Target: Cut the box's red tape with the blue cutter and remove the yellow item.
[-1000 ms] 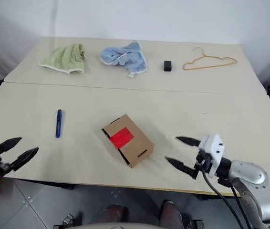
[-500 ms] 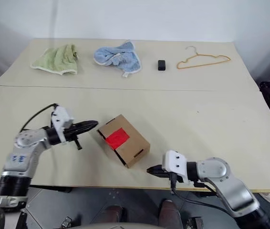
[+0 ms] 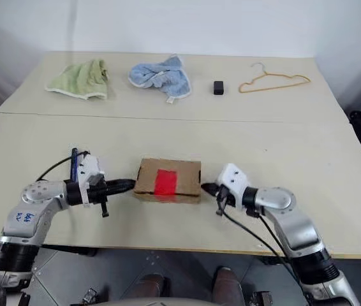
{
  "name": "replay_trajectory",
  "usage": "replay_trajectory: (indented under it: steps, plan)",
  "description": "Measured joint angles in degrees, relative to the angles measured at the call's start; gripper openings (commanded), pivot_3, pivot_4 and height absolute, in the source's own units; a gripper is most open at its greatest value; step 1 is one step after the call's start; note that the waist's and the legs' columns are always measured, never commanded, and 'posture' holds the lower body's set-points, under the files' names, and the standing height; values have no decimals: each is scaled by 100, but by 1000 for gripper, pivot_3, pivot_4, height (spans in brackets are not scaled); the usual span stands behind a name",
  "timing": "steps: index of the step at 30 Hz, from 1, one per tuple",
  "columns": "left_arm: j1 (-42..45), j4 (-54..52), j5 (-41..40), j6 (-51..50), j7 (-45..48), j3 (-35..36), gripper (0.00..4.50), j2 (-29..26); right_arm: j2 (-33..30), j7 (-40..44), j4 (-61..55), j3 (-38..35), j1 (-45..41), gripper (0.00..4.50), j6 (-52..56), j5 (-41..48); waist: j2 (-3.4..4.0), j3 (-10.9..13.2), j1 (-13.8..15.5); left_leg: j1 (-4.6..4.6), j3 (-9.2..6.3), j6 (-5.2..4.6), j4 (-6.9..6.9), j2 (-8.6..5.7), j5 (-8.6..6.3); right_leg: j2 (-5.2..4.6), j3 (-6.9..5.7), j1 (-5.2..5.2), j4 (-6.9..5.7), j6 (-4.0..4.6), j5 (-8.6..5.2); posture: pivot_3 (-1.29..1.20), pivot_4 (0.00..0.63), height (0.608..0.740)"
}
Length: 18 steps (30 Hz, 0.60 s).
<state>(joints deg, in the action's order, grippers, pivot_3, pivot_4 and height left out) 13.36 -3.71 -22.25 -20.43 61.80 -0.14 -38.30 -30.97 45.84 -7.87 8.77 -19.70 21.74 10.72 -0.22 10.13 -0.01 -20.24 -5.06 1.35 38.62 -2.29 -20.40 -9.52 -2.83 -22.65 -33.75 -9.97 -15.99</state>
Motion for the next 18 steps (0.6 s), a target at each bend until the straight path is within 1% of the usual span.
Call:
replay_trajectory:
  steps: [3, 6, 8, 10, 12, 13, 15, 16, 17, 18]
  plan:
    - [-215, -377, -123, -216, 91, -223, 34, 18, 35, -134, 481, 8, -307, 0, -303, -225, 2, 1, -9, -4, 1, 0, 0, 1, 0, 0, 1, -7, -2, 0, 0, 0, 150, 740]
    - [-268, -710, -490, -449, 129, -78, 34, 9, -13, -186, 824, -50, -509, 0, -525, -363, 4, 2, -10, -7, 2, 0, 0, 2, 0, 0, 2, -12, -2, 0, 0, 0, 150, 740]
    - [-167, -838, -1074, -890, 171, 313, 34, -91, -190, 72, 831, -79, -495, 0, -584, -277, 5, 3, -7, -9, 2, 0, -1, 2, 0, 0, 2, -13, -1, 0, 0, 0, 150, 740]
    - [194, -729, -1565, -1314, 164, 792, 34, -312, -555, 543, 728, -156, -320, 0, -567, -62, 6, 5, 27, -17, -7, -1, 9, 0, 0, 0, -5, -12, -2, 0, 0, 0, 150, 740]
    - [619, -487, -1741, -1448, 96, 1230, 34, -481, -922, 948, 578, -266, -75, 0, -461, 128, 7, 5, 32, -15, -4, -5, 13, -2, -3, 0, -4, -7, 1, 0, 0, 0, 150, 740]
    - [998, -223, -1689, -1286, -67, 1338, 34, -366, -1208, 1279, 403, -290, 143, 0, -273, 304, 12, 5, 52, -12, -6, -9, 20, -4, -5, 0, -5, 3, 2, 0, 1, 0, 150, 740]
    - [1420, 225, -1424, -830, -380, 1355, 34, -59, -1448, 1705, 71, -233, 399, 0, 5, 551, 14, 5, 66, -8, -4, -9, 23, -3, -6, 0, -6, 9, 5, -3, 2, 0, 150, 740]
    - [1676, 666, -1105, -431, -571, 1234, 34, 163, -1610, 2001, -228, -122, 575, 0, 218, 713, 14, 5, 74, -7, -2, -9, 25, -3, -6, 0, -6, 9, 3, -4, 3, 0, 150, 740]
    - [1760, 953, -845, -201, -636, 1082, 34, 209, -1654, 2135, -417, -7, 648, 0, 328, 782, 12, 5, 72, -7, 0, -9, 26, -2, -6, 1, -6, 9, 2, -5, 3, 0, 150, 740]
    - [1849, 1320, -454, 92, -659, 776, 34, 237, -1656, 2231, -624, 123, 739, 0, 467, 846, 11, 4, 47, -6, 4, -8, 26, -1, -6, 3, -6, 8, 3, -6, 3, 0, 150, 740]
